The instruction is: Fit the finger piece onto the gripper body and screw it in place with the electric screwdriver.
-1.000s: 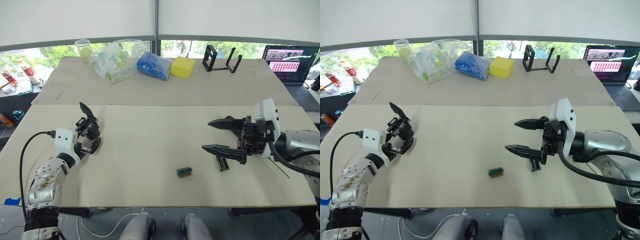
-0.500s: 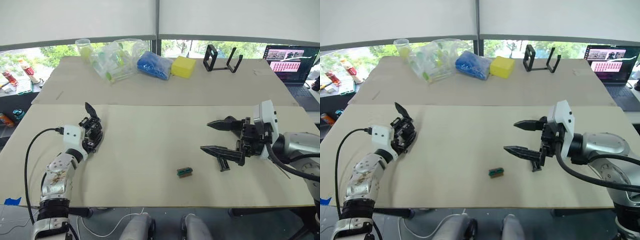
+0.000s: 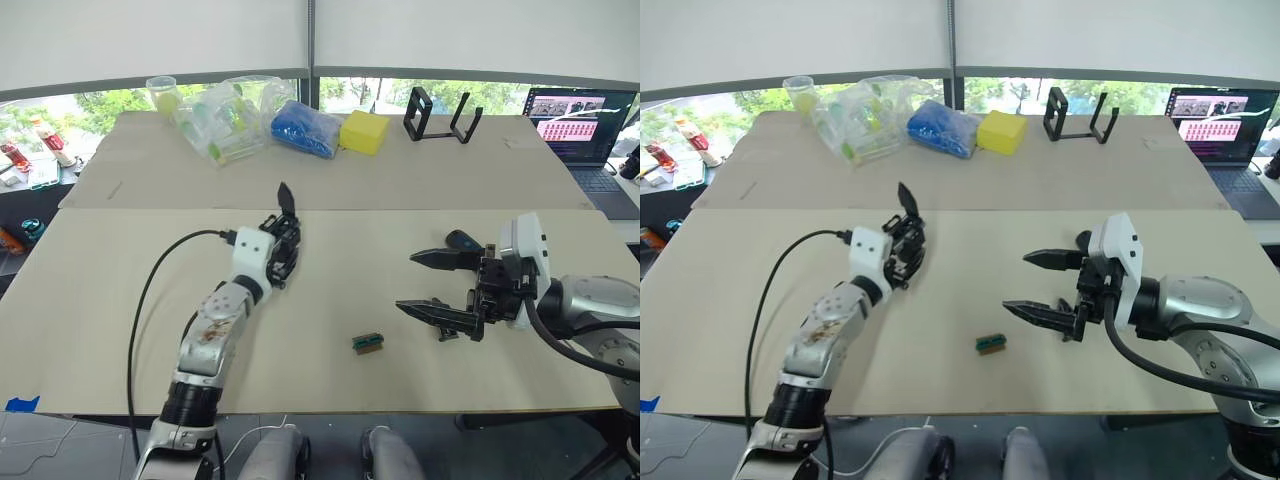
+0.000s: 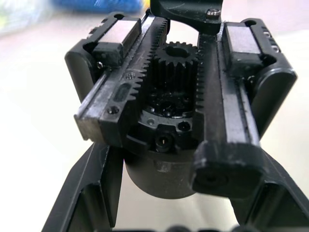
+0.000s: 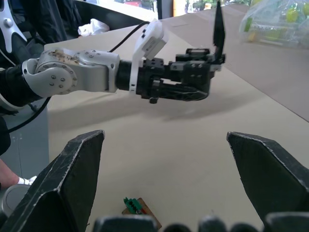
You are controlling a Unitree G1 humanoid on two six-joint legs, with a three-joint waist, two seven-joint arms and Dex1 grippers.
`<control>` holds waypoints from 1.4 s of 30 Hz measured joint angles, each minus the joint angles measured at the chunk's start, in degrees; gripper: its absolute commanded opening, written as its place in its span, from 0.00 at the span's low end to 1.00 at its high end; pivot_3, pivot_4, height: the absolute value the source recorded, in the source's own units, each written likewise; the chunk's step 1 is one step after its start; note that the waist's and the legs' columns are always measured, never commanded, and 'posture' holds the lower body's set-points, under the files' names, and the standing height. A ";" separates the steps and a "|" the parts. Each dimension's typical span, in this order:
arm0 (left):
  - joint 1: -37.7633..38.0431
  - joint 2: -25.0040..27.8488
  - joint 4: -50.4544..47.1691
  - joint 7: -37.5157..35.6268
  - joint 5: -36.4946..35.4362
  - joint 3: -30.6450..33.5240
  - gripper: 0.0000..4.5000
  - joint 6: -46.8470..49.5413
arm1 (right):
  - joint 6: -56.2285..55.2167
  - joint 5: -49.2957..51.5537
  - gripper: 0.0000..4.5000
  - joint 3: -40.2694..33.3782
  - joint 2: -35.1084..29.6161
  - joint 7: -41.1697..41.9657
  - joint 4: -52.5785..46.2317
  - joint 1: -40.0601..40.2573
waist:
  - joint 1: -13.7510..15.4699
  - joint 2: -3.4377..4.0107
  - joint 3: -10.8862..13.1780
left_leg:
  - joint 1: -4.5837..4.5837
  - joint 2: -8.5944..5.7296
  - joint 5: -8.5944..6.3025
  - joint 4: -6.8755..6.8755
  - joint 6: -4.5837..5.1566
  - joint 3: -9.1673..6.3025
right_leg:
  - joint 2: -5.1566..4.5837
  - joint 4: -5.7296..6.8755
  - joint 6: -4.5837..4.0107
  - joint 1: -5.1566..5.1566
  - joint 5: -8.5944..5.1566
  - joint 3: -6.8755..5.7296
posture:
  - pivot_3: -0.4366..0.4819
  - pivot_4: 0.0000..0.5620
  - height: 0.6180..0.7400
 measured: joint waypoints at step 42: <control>-17.11 14.05 45.16 -48.13 -2.35 -3.01 0.99 -27.87 | -3.55 -4.53 1.00 0.08 1.36 -3.02 -0.12 2.86 | 0.13 0.02 -0.01 | 0.02 -0.07 -0.01 0.12 0.10 0.03 | 0.08 0.02 0.01 0.07 0.00 -0.18 | 0.48 0.27 1.00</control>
